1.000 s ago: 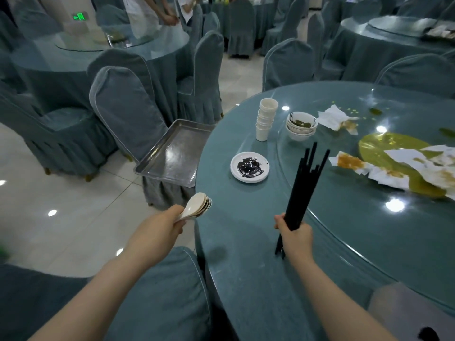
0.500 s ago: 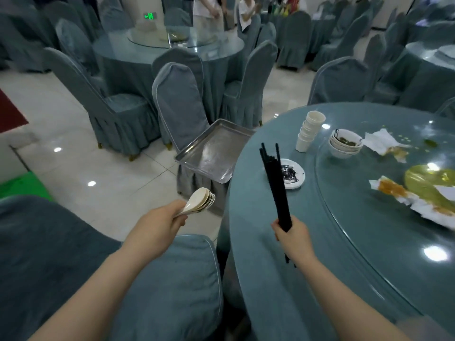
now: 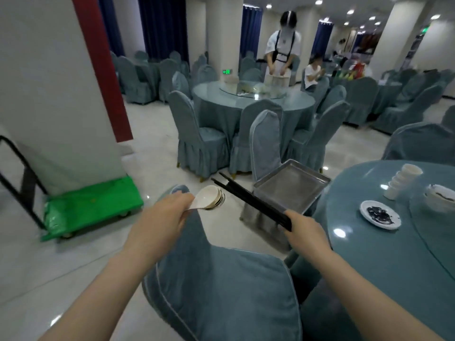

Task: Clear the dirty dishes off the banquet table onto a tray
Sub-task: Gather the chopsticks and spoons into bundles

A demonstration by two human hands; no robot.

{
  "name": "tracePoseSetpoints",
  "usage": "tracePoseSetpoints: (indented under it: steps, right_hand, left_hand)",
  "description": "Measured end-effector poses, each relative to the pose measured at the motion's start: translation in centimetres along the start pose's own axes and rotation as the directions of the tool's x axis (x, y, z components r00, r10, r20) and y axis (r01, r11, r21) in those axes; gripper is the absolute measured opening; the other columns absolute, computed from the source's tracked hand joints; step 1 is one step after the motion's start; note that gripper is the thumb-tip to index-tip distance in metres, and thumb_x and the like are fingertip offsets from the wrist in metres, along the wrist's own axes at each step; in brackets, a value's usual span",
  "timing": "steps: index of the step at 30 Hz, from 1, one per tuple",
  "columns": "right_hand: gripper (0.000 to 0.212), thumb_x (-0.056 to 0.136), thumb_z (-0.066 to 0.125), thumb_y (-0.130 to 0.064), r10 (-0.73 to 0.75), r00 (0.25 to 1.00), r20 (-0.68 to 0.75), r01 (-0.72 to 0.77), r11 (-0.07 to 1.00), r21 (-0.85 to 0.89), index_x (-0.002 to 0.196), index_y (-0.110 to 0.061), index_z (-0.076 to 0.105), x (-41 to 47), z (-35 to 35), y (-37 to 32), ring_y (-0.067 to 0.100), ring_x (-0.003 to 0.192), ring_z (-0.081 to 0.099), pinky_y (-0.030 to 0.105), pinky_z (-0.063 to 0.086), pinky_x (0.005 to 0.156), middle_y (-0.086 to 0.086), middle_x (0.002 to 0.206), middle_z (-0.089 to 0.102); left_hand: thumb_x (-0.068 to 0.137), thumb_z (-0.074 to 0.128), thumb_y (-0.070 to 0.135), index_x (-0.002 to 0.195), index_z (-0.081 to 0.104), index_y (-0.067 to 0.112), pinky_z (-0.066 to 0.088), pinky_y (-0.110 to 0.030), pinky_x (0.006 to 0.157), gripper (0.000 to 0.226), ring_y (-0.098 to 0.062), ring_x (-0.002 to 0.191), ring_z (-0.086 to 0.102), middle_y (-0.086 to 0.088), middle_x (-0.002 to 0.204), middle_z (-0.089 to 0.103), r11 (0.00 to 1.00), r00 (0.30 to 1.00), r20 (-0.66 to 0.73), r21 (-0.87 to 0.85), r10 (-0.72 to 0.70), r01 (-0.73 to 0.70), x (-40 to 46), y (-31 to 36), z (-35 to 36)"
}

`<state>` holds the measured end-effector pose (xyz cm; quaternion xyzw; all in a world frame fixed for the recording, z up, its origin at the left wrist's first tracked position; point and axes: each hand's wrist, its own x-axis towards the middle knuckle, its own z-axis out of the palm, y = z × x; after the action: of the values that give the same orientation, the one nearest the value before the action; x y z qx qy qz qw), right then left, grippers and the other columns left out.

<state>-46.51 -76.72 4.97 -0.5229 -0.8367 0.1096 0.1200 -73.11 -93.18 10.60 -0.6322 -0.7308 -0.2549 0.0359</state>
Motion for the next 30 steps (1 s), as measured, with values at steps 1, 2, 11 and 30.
tracePoseSetpoints:
  steps: [1,2,11,30]
  right_hand:
    - [0.010,0.091,0.053,-0.031,-0.027,1.000,-0.016,0.027,1.000,-0.003,0.099,-0.025,0.054,0.0,0.1,-2.6,0.022,0.073,0.059,0.036,0.050,0.063,-0.003,0.079,0.061]
    - [0.010,0.091,0.053,-0.031,-0.058,0.998,-0.029,0.058,0.998,-0.005,0.098,-0.024,0.054,0.0,0.3,-5.1,0.023,0.074,0.059,0.037,0.050,0.063,-0.003,0.080,0.062]
    - [0.007,0.089,0.052,-0.030,-0.251,0.967,-0.041,0.247,0.964,-0.095,0.084,-0.025,0.052,2.1,2.0,-21.6,0.026,0.071,0.057,0.035,0.048,0.059,-0.006,0.071,0.056]
    - [0.008,0.086,0.047,-0.020,-0.481,0.876,-0.029,0.469,0.866,-0.174,0.087,-0.026,0.043,24.2,15.2,-46.2,0.023,0.071,0.055,0.032,0.031,0.051,-0.004,0.082,0.055]
  left_hand:
    - [0.096,0.045,0.031,0.116,0.058,0.019,0.047,-0.036,0.081,0.026,-0.025,0.109,0.058,-0.004,0.118,0.062,1.000,1.000,-0.005,0.000,-0.012,0.012,-1.0,-1.9,-1.4]
    - [0.097,0.046,0.028,0.125,0.056,0.016,0.043,-0.037,0.095,0.032,-0.024,0.124,0.051,-0.008,0.131,0.057,0.999,0.999,-0.012,-0.003,-0.038,0.038,-2.1,-3.6,-2.8]
    - [0.092,0.054,0.007,0.131,0.054,0.004,0.037,-0.040,0.104,0.038,-0.031,0.132,0.045,-0.015,0.138,0.051,0.965,0.960,-0.120,0.035,-0.254,0.259,-8.2,-15.6,-11.6]
    - [0.097,0.044,0.017,0.101,0.052,0.020,0.030,-0.033,0.060,0.009,-0.030,0.077,0.050,0.005,0.076,0.040,0.864,0.875,-0.263,0.201,-0.406,0.461,1.7,-44.3,-19.4]
